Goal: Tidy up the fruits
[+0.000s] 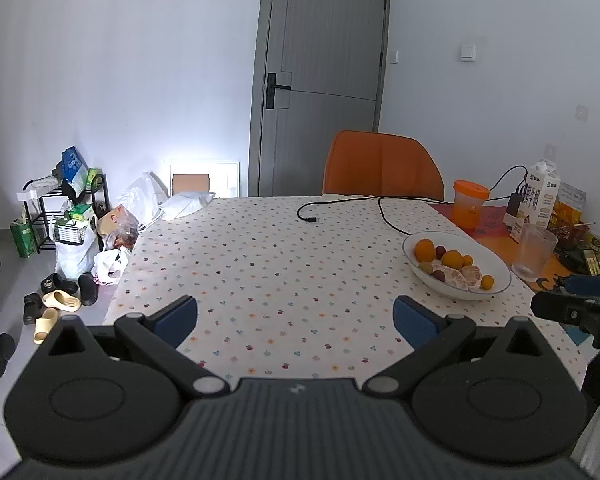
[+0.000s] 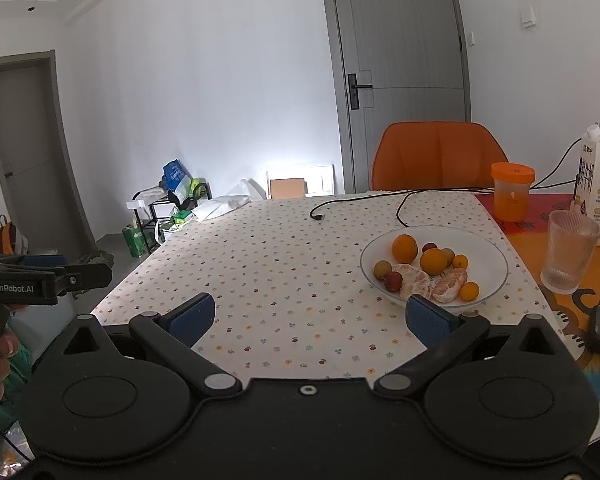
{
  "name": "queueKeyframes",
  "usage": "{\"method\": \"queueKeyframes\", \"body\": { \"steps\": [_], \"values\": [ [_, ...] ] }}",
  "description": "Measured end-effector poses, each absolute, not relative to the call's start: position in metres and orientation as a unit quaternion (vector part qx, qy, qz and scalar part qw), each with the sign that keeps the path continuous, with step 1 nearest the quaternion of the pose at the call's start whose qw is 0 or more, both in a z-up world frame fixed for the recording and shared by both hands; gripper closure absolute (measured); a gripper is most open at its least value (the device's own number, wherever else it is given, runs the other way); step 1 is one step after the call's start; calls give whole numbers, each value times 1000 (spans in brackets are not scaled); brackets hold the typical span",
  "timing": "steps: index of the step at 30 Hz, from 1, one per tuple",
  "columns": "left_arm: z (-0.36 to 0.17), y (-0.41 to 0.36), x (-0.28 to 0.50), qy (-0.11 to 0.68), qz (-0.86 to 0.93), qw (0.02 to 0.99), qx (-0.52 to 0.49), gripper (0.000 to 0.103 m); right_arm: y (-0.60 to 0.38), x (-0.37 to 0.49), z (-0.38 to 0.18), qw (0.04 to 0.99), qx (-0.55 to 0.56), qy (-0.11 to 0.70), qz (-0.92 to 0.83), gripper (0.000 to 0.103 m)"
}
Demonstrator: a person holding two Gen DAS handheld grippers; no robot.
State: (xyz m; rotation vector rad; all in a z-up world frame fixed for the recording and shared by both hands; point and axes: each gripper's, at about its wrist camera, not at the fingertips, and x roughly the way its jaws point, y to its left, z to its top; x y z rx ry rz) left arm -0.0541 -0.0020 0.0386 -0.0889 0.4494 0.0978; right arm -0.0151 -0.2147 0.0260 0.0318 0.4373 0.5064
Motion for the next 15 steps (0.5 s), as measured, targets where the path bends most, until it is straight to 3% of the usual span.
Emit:
{"method": "queueKeyframes", "body": {
  "steps": [15],
  "values": [
    [39, -5, -56, 228, 36, 972, -42, 0, -218, -15, 27, 945, 15, 216, 247, 0]
  ]
}}
